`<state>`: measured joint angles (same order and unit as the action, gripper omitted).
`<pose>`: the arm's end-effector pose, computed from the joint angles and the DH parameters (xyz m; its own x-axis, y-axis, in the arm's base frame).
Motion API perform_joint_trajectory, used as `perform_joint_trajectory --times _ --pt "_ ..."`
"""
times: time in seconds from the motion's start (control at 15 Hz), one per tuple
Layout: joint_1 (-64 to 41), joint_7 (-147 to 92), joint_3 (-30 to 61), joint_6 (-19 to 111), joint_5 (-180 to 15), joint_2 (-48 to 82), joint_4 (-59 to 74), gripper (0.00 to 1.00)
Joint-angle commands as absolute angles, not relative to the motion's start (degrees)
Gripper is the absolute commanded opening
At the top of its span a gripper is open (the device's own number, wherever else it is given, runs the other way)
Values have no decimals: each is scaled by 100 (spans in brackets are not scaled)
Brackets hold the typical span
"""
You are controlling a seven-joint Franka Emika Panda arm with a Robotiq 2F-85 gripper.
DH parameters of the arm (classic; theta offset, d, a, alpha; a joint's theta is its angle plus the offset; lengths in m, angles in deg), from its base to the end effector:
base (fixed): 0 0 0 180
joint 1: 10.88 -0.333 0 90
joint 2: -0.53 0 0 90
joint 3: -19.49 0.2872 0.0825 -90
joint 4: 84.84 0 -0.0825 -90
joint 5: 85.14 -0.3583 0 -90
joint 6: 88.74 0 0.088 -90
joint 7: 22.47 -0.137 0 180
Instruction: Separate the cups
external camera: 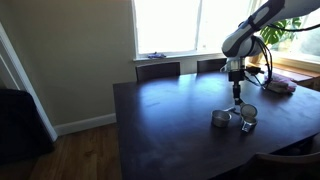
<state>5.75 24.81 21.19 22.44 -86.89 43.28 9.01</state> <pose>0.5634 -0.1476 0.1230 0.8007 0.5392 -0.2610 0.4450 -0.8271 -0.3433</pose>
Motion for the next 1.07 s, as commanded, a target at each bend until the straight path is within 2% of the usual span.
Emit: perform_joint_trajectory --times 0.0,0.67,0.8,1.0 --pt "430 2523 1999 1845 -8399 4719 252 9" --pt "530 3550 2163 627 -8260 5272 -766 7" --pt "510 3700 2158 407 -8262 5365 -914 37" --pt "476 3837 2131 169 -8230 5467 -1123 55"
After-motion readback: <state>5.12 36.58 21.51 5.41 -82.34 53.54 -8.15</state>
